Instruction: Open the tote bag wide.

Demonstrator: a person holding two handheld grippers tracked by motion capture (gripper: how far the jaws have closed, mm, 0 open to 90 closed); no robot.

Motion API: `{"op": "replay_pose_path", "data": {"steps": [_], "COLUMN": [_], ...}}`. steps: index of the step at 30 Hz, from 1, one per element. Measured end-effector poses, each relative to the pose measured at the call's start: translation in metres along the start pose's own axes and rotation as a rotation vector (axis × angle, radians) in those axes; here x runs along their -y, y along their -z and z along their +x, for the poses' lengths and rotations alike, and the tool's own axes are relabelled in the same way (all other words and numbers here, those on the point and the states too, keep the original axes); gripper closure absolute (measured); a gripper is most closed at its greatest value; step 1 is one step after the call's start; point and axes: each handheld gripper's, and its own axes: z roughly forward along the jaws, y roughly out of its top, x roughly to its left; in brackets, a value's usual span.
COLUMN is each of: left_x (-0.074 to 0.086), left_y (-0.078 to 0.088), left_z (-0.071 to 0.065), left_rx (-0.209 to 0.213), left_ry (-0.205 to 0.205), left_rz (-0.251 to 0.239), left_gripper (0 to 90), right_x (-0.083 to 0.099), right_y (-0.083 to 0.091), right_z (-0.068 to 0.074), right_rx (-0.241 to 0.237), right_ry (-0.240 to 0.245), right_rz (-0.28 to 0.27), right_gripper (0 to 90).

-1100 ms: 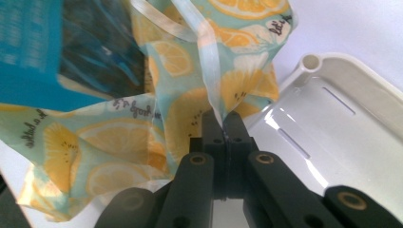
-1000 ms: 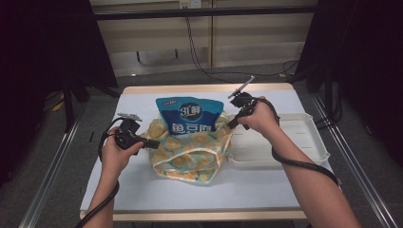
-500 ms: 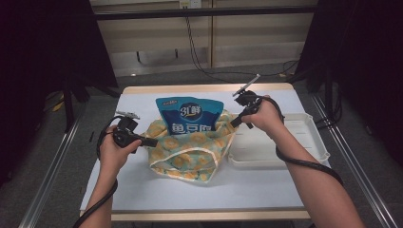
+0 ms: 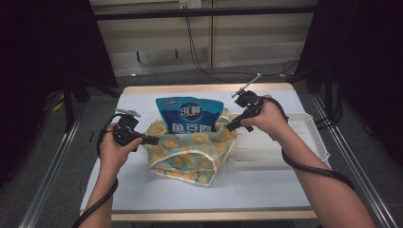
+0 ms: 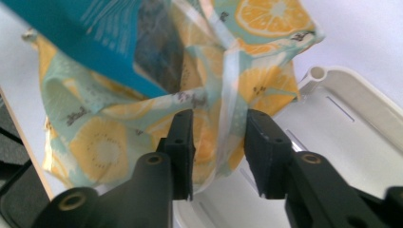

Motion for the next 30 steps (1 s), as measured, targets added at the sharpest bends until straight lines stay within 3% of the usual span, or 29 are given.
{"op": "replay_pose_path", "data": {"steps": [2, 5, 15, 21, 30], "left_x": [0.000, 0.000, 0.000, -0.002, -0.004], "left_y": [0.000, 0.000, 0.000, -0.001, -0.003], "left_z": [-0.001, -0.001, -0.001, -0.003, -0.004], "left_rx": [-0.005, -0.015, -0.017, -0.003, 0.005], "left_ry": [0.001, -0.002, -0.001, -0.003, -0.007], "left_rz": [-0.001, 0.000, 0.001, -0.002, -0.001], "left_gripper": [90.0, 90.0, 90.0, 90.0, 90.0], "right_x": [0.001, 0.003, 0.007, 0.006, 0.003], "right_y": [0.000, -0.001, 0.008, 0.012, -0.003], "right_z": [0.001, -0.001, 0.004, 0.006, 0.010], "right_rx": [0.004, 0.018, 0.025, 0.003, -0.035], "right_ry": [-0.018, -0.014, 0.009, 0.013, 0.090], "right_rz": [-0.008, 0.002, -0.004, -0.017, -0.048], "right_gripper": [55.2, 52.7, 52.2, 51.0, 43.7]}}
